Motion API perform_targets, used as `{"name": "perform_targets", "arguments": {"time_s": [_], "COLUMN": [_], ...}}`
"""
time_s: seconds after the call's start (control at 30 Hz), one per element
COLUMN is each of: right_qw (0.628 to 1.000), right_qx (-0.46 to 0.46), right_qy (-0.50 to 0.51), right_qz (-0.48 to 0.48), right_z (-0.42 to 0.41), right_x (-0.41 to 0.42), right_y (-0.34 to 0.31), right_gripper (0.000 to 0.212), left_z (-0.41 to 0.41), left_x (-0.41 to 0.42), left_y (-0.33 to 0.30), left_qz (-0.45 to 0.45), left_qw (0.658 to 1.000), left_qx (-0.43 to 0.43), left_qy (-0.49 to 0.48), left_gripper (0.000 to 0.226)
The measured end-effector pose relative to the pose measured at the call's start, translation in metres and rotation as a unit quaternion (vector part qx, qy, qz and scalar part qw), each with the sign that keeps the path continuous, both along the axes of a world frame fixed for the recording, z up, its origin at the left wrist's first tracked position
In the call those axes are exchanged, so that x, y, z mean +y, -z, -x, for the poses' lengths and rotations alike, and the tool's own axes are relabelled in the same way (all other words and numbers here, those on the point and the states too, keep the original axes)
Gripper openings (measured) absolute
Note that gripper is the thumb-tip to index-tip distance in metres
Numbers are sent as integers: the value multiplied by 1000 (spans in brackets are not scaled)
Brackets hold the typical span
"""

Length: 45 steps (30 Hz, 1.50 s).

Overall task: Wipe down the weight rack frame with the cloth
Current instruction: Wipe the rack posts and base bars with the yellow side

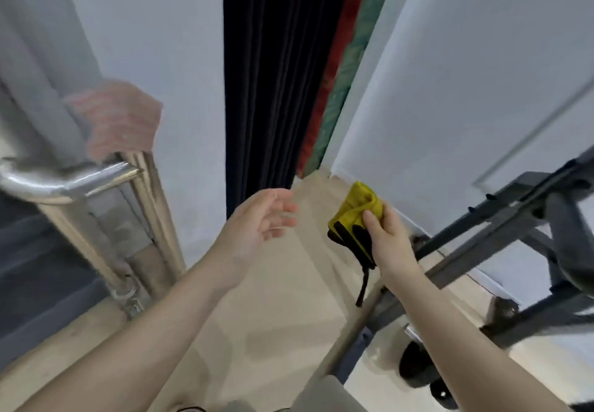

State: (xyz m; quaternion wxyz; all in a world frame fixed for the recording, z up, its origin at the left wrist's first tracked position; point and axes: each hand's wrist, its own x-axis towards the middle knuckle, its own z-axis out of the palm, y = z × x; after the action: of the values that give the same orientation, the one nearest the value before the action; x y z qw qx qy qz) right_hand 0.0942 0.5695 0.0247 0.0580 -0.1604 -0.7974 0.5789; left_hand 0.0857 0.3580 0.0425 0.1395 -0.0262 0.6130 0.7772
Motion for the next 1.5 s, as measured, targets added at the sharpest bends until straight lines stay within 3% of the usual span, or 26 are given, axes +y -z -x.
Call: {"name": "perform_targets", "arguments": {"time_s": [0.2,0.37,0.5,0.7,0.97,1.07,1.17,1.23,1.27,1.33,1.37,1.43,1.47,1.5], "right_qw": [980,935,906,844,802,791,768,708,658,579,577,623,639,638], "right_qx": [15,28,13,22,38,44,57,82,83,-5,-101,-340,-416,-435], "right_qy": [196,353,423,535,596,610,614,623,622,582,550,483,470,486], "right_qz": [8,0,-10,21,28,-29,-174,-323,-417,-571,-595,-512,-444,-409], "right_z": [30,55,68,83,127,136,140,140,138,136,135,139,143,147], "right_x": [32,41,50,91,214,263,296,303,306,315,319,321,317,315], "right_y": [-2,-9,-14,-9,-4,-23,-40,-50,-53,-53,-50,-35,-27,-18], "right_gripper": [15,19,21,19,12,19,25,27,28,31,35,48,56,61], "left_z": [113,196,227,246,288,296,300,301,301,301,300,298,297,297], "left_x": [61,122,181,263,409,470,523,550,564,589,602,623,632,641], "left_y": [3,0,-10,7,8,-7,-16,-17,-16,-14,-14,-13,-11,-8], "left_qz": [12,2,17,40,72,70,51,39,30,-6,-41,-107,-133,-154], "left_qw": [979,948,918,847,800,762,722,689,667,610,572,469,417,367], "left_qx": [12,11,14,49,84,141,209,262,300,421,494,632,692,747], "left_qy": [201,318,395,528,590,628,657,675,681,671,654,607,574,533], "left_gripper": [27,26,24,24,23,22,24,27,28,29,28,27,30,32]}}
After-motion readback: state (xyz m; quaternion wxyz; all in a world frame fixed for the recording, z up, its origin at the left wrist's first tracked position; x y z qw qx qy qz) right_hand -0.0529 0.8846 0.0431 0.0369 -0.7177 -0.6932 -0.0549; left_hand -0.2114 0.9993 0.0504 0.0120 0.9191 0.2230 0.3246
